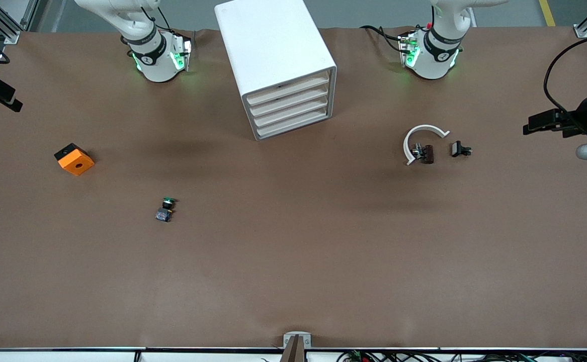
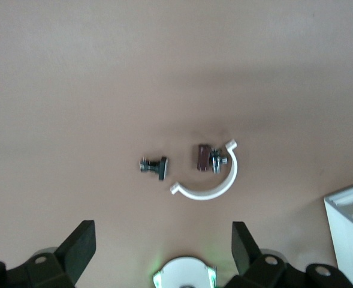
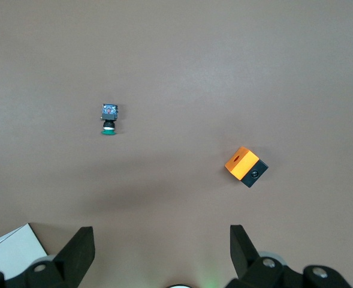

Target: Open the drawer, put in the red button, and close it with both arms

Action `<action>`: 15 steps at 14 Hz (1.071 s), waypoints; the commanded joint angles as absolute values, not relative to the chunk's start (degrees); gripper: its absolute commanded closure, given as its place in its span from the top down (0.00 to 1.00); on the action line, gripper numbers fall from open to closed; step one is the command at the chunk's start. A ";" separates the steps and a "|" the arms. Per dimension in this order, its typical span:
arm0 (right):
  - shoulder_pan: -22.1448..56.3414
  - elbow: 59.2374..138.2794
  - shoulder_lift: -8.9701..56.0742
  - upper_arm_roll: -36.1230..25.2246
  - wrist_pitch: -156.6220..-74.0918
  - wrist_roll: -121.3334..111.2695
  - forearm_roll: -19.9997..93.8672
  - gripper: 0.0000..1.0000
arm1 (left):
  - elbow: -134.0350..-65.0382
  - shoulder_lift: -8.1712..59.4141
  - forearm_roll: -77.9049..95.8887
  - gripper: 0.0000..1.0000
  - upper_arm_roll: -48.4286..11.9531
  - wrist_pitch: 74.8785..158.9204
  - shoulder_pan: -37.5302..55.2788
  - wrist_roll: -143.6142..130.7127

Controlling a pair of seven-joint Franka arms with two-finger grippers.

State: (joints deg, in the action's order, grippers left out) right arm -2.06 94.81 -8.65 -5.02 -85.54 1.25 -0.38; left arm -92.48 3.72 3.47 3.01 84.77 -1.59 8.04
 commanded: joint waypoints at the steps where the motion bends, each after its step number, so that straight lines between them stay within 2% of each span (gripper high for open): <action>1: -2.81 96.06 -10.11 -4.48 -86.22 0.44 -0.79 1.00 | -93.34 2.46 3.43 1.00 3.25 87.97 -1.05 8.53; 8: -2.90 96.15 -10.02 -4.48 -86.48 0.35 -0.79 1.00 | -93.34 3.08 3.60 1.00 2.11 94.56 -0.18 8.53; 15: -2.90 96.06 -10.02 -4.48 -86.57 0.09 -0.79 1.00 | -91.94 2.55 1.95 1.00 -5.27 96.50 -0.26 2.84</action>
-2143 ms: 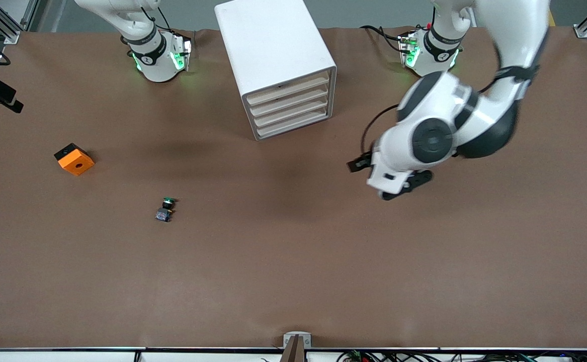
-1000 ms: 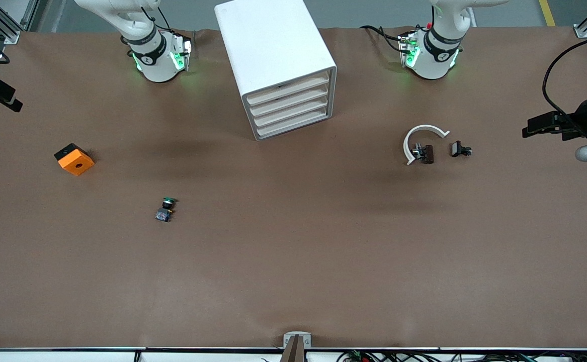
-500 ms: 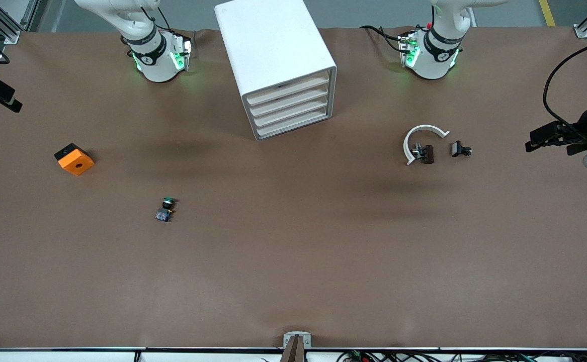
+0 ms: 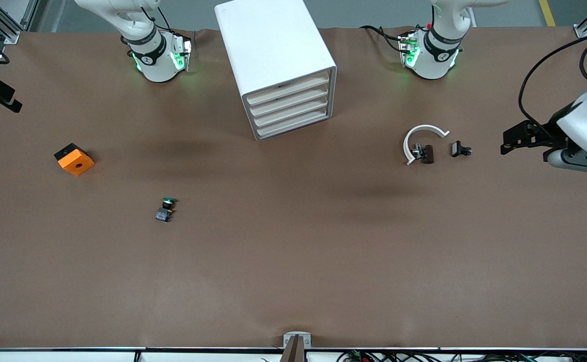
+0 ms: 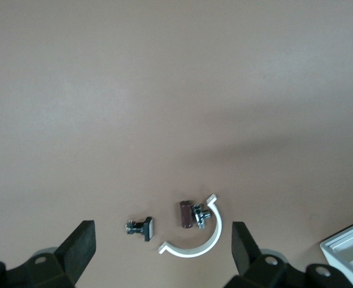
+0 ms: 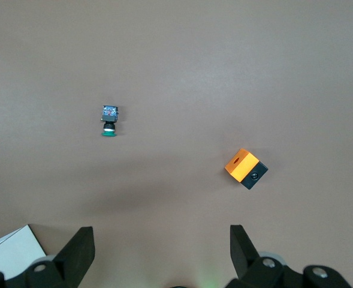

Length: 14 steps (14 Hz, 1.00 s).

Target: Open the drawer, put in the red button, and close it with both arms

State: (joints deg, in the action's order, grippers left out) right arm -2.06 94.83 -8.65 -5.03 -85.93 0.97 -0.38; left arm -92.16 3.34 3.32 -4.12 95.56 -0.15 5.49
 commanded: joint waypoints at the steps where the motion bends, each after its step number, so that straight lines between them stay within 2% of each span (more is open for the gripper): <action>1: -2.90 96.06 -10.02 -4.48 -86.57 0.09 -0.70 1.00 | -91.50 2.37 -0.07 1.00 -6.32 96.50 -0.35 1.51; 6: -2.99 96.15 -10.02 -4.66 -86.57 0.09 -0.53 1.00 | -90.09 0.79 0.35 1.00 -7.12 95.45 -0.79 1.32; 14: -3.16 96.15 -10.02 -4.66 -86.57 0.09 -0.53 1.00 | -89.30 2.02 0.35 1.00 -6.77 94.40 -0.79 -1.04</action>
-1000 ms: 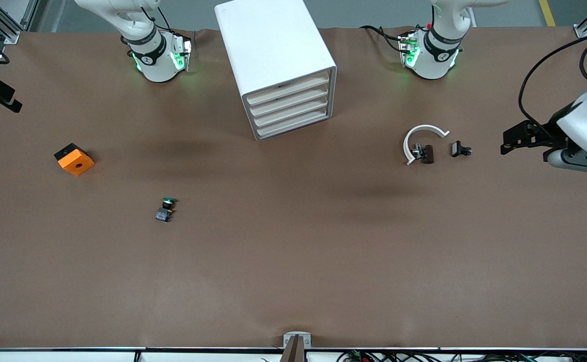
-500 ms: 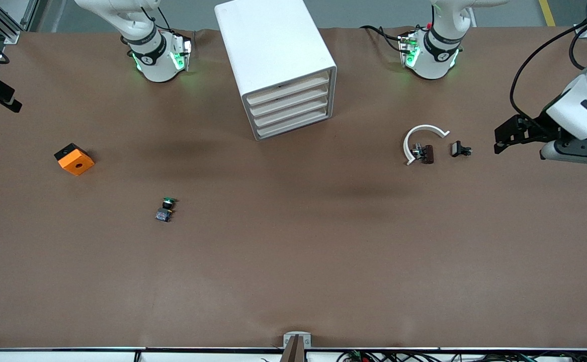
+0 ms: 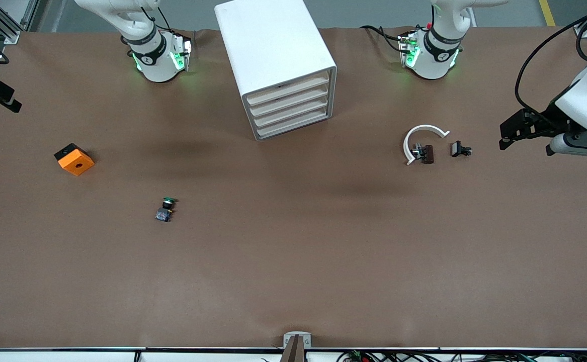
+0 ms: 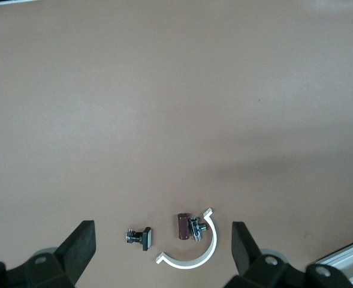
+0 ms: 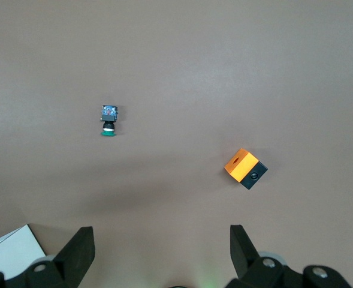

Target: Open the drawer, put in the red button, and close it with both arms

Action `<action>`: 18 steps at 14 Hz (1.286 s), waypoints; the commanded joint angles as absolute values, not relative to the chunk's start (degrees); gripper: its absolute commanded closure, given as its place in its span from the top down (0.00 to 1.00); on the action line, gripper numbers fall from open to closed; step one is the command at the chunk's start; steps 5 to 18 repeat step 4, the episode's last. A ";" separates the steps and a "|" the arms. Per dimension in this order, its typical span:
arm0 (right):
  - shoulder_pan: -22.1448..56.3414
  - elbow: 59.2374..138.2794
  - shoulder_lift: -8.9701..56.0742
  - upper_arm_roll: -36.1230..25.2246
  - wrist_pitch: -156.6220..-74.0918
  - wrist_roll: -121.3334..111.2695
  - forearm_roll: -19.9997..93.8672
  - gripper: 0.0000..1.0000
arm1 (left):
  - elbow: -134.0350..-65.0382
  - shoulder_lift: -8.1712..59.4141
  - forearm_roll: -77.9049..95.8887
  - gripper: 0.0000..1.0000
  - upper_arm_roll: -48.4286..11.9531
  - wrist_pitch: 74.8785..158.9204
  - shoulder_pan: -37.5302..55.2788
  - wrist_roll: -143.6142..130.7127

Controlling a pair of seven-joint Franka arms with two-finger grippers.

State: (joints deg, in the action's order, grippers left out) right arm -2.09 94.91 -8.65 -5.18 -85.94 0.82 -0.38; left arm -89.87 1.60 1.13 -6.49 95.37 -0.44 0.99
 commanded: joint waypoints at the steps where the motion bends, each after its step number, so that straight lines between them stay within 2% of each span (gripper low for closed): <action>1: -3.16 96.15 -10.02 -4.66 -86.57 0.09 -0.53 1.00 | -89.30 2.02 0.35 1.00 -6.77 94.22 -0.79 -2.97; 18: -3.16 96.15 -9.93 -4.66 -86.57 0.09 -0.53 1.00 | -89.30 2.02 0.26 1.00 -6.94 93.96 -0.70 -3.78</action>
